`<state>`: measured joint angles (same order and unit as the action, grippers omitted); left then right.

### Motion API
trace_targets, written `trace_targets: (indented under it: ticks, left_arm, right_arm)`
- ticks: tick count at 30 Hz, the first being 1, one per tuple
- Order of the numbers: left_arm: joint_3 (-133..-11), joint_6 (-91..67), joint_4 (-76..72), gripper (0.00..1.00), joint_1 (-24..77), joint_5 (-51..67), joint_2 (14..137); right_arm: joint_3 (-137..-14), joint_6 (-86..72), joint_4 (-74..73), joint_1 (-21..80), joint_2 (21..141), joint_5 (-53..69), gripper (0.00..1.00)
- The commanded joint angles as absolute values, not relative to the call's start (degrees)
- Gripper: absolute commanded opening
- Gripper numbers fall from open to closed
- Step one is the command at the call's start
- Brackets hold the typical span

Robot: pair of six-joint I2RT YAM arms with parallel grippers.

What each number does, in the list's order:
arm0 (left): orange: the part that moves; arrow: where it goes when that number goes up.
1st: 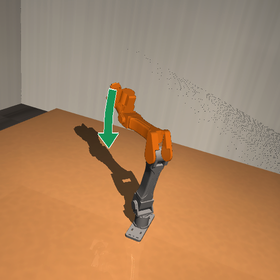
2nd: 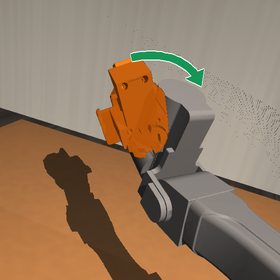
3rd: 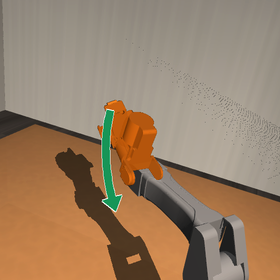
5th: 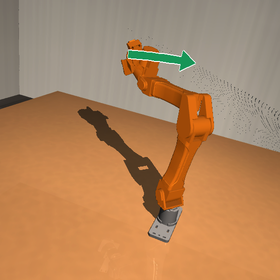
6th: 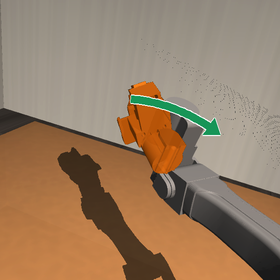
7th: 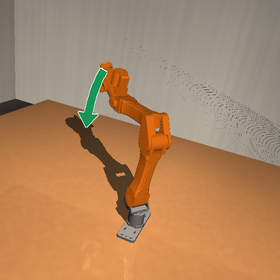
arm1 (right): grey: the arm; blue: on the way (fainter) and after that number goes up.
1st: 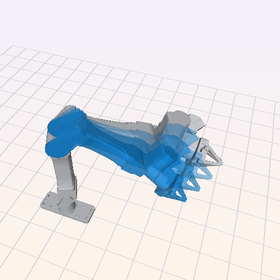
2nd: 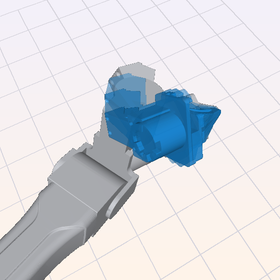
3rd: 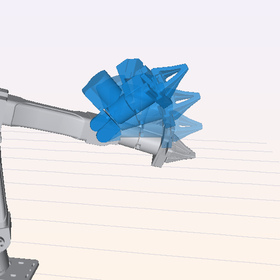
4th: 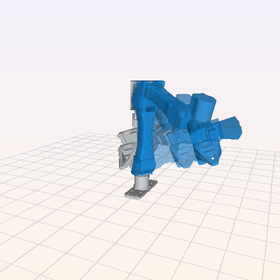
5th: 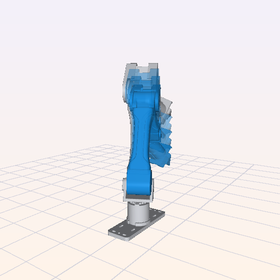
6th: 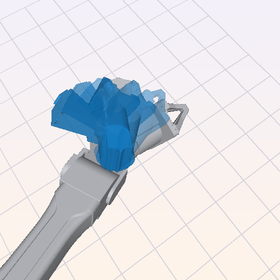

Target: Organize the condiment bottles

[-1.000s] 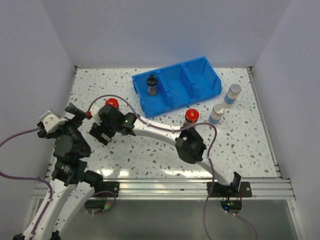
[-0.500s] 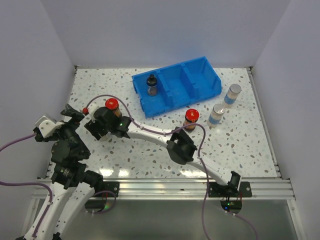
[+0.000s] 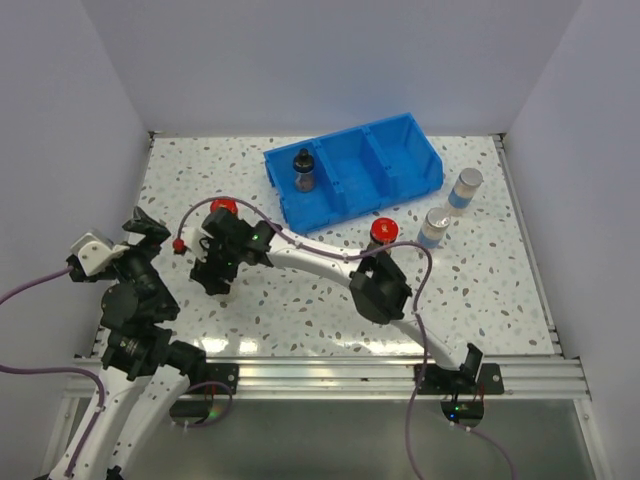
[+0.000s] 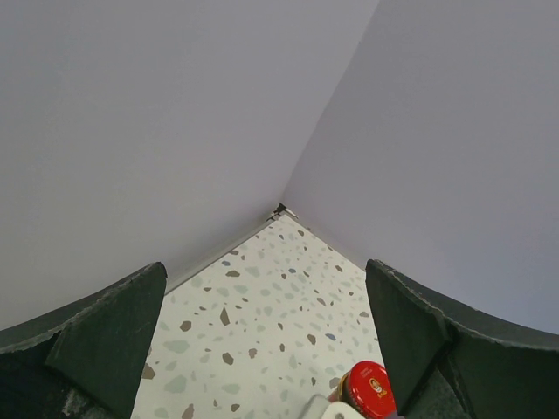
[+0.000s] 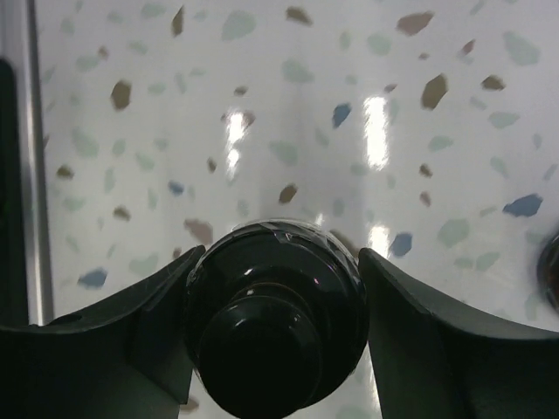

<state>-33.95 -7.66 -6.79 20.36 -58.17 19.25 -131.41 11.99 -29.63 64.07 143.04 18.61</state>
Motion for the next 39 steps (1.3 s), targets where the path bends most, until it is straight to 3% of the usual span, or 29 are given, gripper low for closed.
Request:
trace_targets:
  ticks: [1,9,16,27,39]
  left_arm:
    - [-34.1,-6.77,-8.7,1.0,20.04,-56.52,18.37]
    - [-34.01,-5.63,-8.26,1.0,20.04,-52.12,18.19]
    - [-34.01,-4.92,-7.74,1.0,20.04,-48.7,19.42]
    - [-34.01,-4.13,-7.21,1.0,20.04,-45.09,21.0]
    - [-34.37,-4.22,-6.68,1.0,20.04,-42.45,22.32]
  right_arm:
    - [-127.28,20.91,-34.44,61.8,130.53,28.99,0.0]
    - [-116.9,22.16,-36.13,56.52,116.39,29.97,0.0]
    - [-113.73,16.7,-31.38,46.34,111.36,27.43,0.0]
    - [-120.14,10.9,-27.16,36.13,117.15,17.06,0.0]
    - [-122.16,12.3,-23.38,34.98,124.18,10.2,0.02]
